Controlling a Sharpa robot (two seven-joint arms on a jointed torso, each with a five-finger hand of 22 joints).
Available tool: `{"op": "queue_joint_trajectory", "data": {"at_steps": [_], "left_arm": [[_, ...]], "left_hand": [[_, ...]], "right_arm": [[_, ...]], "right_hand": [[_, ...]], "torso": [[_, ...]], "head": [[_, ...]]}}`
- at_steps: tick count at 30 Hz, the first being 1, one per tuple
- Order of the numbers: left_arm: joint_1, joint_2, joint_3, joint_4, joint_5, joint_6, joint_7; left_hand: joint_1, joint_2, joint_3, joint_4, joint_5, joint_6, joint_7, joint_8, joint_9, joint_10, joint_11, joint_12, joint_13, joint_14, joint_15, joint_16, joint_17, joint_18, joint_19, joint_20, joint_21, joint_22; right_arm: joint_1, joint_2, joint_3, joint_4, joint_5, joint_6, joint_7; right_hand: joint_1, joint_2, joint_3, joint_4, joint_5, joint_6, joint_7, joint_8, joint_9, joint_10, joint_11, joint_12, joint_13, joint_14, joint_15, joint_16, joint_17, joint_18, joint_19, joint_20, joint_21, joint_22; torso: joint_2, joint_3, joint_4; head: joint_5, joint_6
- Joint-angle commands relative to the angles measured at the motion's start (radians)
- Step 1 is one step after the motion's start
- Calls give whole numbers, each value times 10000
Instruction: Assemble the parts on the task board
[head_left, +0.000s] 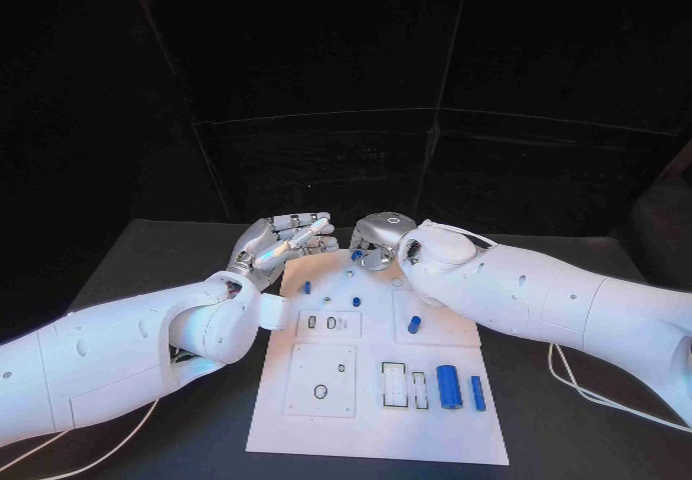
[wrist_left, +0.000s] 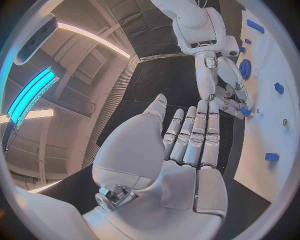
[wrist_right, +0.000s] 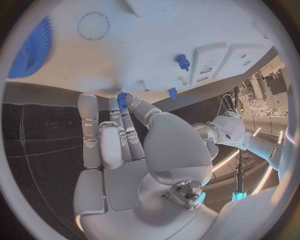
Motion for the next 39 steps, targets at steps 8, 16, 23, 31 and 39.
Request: {"op": "queue_joint_trajectory", "data": {"at_steps": [8,16,23,31,39], "left_arm": [[28,-7,8,-17,4,-59,28],[43,-24,8,-53,18,-83,36],[57,-58,8,-106,155,-94,36],[64,-54,8,-131,186,-96,40],[66,-122,8,-174,190,-74,57]], "left_hand": [[3,126,1,-50,-6,-77,454,-40,-15,-69,-11,-64,-9,-26,27,-49,-1,108,55,31,-41,-14],[-4,135,4,-67,-8,-97,461,-52,-16,-97,-1,-74,-10,-63,40,-83,-8,104,37,39,-68,-32],[-6,135,4,-70,-9,-102,462,-55,-16,-103,0,-76,-10,-70,43,-90,-9,103,33,41,-74,-35],[-7,136,4,-74,-9,-105,463,-57,-16,-106,2,-76,-10,-73,44,-94,-10,103,31,42,-79,-39],[-7,136,4,-77,-9,-107,463,-58,-16,-108,2,-76,-9,-75,45,-97,-10,103,30,43,-82,-41]], "right_arm": [[21,13,2,-14,-127,8,-59],[22,18,1,-55,-129,228,-196],[23,-32,1,-4,-128,231,-191],[23,-106,1,169,-46,65,-149],[110,-995,209,1045,285,-477,-261]], "right_hand": [[-8,-193,71,89,-5,-90,73,18,-16,-147,69,-75,-24,408,-12,88,80,-93,-53,21,-4,-61],[-28,-654,-106,343,-370,-1570,214,4,-72,-1912,361,-14,-36,167,233,-304,-659,118,-799,260,-761,-1324],[8,-681,-202,416,-374,-1609,219,27,-54,-1940,362,50,-22,162,234,-332,-704,115,-784,266,-785,-1347],[137,-614,-205,535,-309,-1332,224,103,-7,-1581,324,286,-5,220,205,-256,-563,80,-603,244,-663,-1151],[93,-727,-255,628,-225,-1250,250,83,-12,-1347,304,403,4,267,188,-170,-411,40,-458,231,-535,-949]], "torso": [[3,-1,-15],[13,-7,7],[5,2,-10],[3,0,-3],[-25,14,-44]], "head": [[23,22],[4,-10],[36,-35],[12,1],[-42,64]]}}
